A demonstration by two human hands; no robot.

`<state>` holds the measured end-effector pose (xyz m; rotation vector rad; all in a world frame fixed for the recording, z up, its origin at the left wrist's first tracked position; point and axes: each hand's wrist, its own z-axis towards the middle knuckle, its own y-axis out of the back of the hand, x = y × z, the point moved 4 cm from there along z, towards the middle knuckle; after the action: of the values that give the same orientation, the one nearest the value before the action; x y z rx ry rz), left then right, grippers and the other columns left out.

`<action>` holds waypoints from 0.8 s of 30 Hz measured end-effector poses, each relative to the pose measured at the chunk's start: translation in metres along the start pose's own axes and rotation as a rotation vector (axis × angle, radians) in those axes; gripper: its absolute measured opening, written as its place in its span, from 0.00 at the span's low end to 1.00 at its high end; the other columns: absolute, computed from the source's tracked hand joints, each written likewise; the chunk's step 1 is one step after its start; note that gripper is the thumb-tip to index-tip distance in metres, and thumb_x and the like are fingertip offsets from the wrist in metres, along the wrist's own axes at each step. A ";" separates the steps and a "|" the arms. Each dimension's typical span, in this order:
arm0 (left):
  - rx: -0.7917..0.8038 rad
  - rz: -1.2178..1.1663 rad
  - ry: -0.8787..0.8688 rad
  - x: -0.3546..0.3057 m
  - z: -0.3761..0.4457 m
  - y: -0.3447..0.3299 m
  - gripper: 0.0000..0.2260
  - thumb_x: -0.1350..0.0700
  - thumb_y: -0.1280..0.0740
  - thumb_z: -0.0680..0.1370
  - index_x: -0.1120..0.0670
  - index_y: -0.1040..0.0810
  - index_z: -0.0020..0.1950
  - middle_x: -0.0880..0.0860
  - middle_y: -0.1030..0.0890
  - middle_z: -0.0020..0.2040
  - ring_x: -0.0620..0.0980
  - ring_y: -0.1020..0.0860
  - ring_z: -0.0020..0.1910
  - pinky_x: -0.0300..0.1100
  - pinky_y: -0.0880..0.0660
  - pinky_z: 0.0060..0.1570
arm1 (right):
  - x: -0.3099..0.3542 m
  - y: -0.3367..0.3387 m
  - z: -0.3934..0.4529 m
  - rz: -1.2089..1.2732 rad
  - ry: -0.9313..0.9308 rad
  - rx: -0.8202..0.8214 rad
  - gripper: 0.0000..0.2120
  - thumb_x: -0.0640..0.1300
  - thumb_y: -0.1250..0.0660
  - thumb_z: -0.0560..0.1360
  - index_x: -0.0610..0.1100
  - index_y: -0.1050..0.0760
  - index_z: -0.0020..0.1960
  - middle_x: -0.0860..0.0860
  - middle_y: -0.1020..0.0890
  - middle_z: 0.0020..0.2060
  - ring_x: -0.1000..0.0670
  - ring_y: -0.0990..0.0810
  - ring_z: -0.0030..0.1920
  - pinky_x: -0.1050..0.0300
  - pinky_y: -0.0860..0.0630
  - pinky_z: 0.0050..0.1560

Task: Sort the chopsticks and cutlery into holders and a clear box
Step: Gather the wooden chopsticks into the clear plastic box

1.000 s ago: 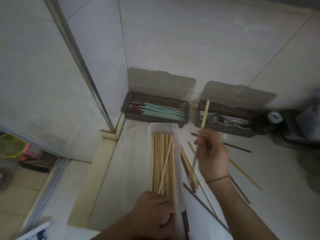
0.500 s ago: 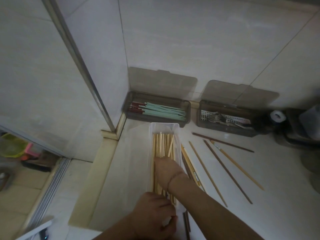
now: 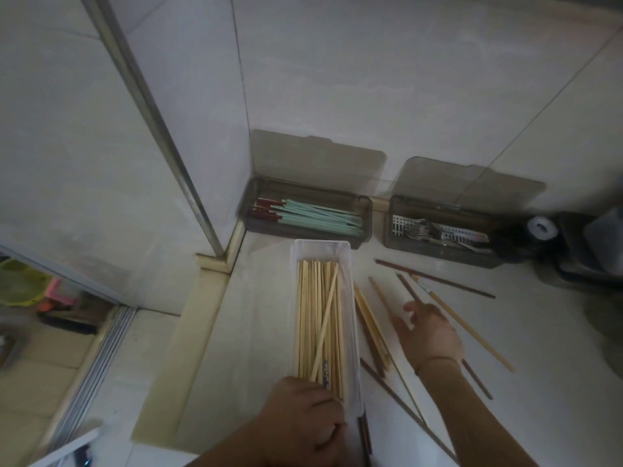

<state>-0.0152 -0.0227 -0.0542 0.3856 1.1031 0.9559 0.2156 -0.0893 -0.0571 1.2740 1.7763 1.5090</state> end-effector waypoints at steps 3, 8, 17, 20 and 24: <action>0.016 -0.002 0.011 0.000 0.000 -0.001 0.10 0.53 0.30 0.74 0.49 0.26 0.34 0.47 0.25 0.31 0.45 0.29 0.29 0.39 0.30 0.28 | -0.020 -0.017 -0.001 -0.045 0.007 0.110 0.17 0.61 0.39 0.76 0.52 0.31 0.59 0.51 0.23 0.52 0.48 0.20 0.46 0.55 0.23 0.44; 0.046 -0.021 0.023 0.000 0.001 -0.002 0.09 0.54 0.28 0.71 0.50 0.25 0.34 0.47 0.26 0.31 0.46 0.29 0.28 0.40 0.30 0.27 | -0.003 -0.026 -0.011 -0.280 0.346 0.052 0.17 0.45 0.47 0.81 0.51 0.40 0.69 0.52 0.24 0.56 0.48 0.19 0.46 0.58 0.30 0.36; 0.038 -0.045 0.032 -0.001 0.000 -0.001 0.08 0.55 0.28 0.71 0.51 0.25 0.34 0.48 0.27 0.30 0.47 0.30 0.28 0.40 0.32 0.27 | 0.049 0.057 -0.024 0.182 0.655 -0.567 0.10 0.41 0.40 0.74 0.45 0.20 0.48 0.50 0.18 0.40 0.50 0.21 0.41 0.60 0.25 0.37; 0.044 -0.033 0.029 -0.001 0.000 0.000 0.09 0.56 0.28 0.70 0.52 0.26 0.33 0.48 0.28 0.30 0.47 0.31 0.28 0.39 0.33 0.27 | 0.080 0.078 -0.037 0.496 0.704 -0.525 0.10 0.43 0.41 0.75 0.44 0.20 0.47 0.56 0.21 0.40 0.55 0.24 0.41 0.63 0.27 0.44; 0.032 0.005 0.018 -0.003 0.003 0.002 0.09 0.57 0.27 0.68 0.52 0.26 0.32 0.48 0.30 0.29 0.46 0.33 0.28 0.37 0.37 0.29 | 0.107 0.046 -0.046 0.183 0.870 -0.321 0.09 0.45 0.41 0.72 0.52 0.22 0.43 0.59 0.21 0.35 0.54 0.25 0.40 0.51 0.25 0.49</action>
<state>-0.0138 -0.0233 -0.0501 0.4065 1.1351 0.9481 0.1451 -0.0205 0.0205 0.6548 1.7750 2.5943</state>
